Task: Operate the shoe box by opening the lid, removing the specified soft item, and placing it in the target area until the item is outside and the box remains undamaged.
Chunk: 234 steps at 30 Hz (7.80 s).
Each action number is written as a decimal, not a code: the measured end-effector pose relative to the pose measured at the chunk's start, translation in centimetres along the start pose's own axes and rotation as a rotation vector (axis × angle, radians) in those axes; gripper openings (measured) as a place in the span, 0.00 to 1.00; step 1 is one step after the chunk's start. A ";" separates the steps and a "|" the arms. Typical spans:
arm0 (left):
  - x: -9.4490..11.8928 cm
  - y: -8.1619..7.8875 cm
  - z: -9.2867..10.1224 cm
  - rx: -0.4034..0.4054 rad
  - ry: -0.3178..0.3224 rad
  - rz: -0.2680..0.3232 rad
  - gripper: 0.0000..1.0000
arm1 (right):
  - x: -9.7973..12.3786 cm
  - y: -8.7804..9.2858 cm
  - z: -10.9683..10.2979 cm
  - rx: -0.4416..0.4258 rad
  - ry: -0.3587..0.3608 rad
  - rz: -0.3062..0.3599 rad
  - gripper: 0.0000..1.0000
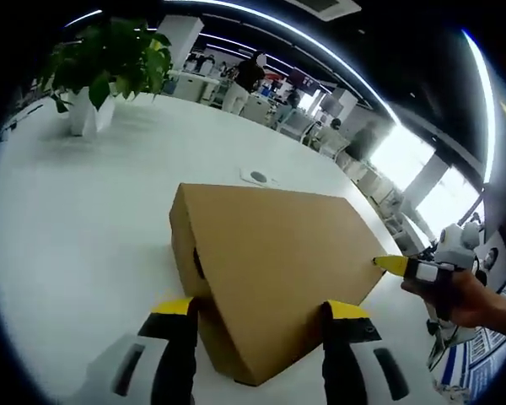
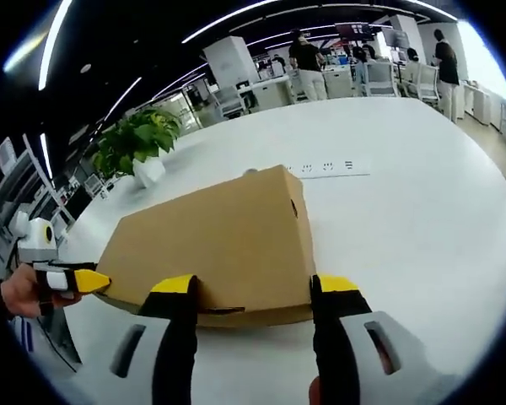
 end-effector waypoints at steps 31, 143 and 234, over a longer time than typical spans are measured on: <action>5.5 4.1 -3.7 -0.001 -0.019 -0.026 0.59 | 0.6 4.3 -6.6 0.050 -0.044 -0.024 0.50; 14.4 12.9 -4.0 -0.225 -0.046 -0.052 0.59 | 6.0 10.2 -15.3 0.361 -0.119 -0.053 0.60; 21.2 0.6 -6.4 -0.384 -0.489 0.248 0.06 | 8.1 -3.4 -19.5 0.318 -0.191 0.141 0.58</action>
Point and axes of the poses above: the point that each gripper's makers call its tool centre point, and the gripper's own axes: x roughly backward along the fingers, z roughly to its right, y roughly out of its underside, the point moved 2 cm from there along x, roughly backward along the fingers, and after that the axes turned 11 degrees about -z, right-handed, at the moved point
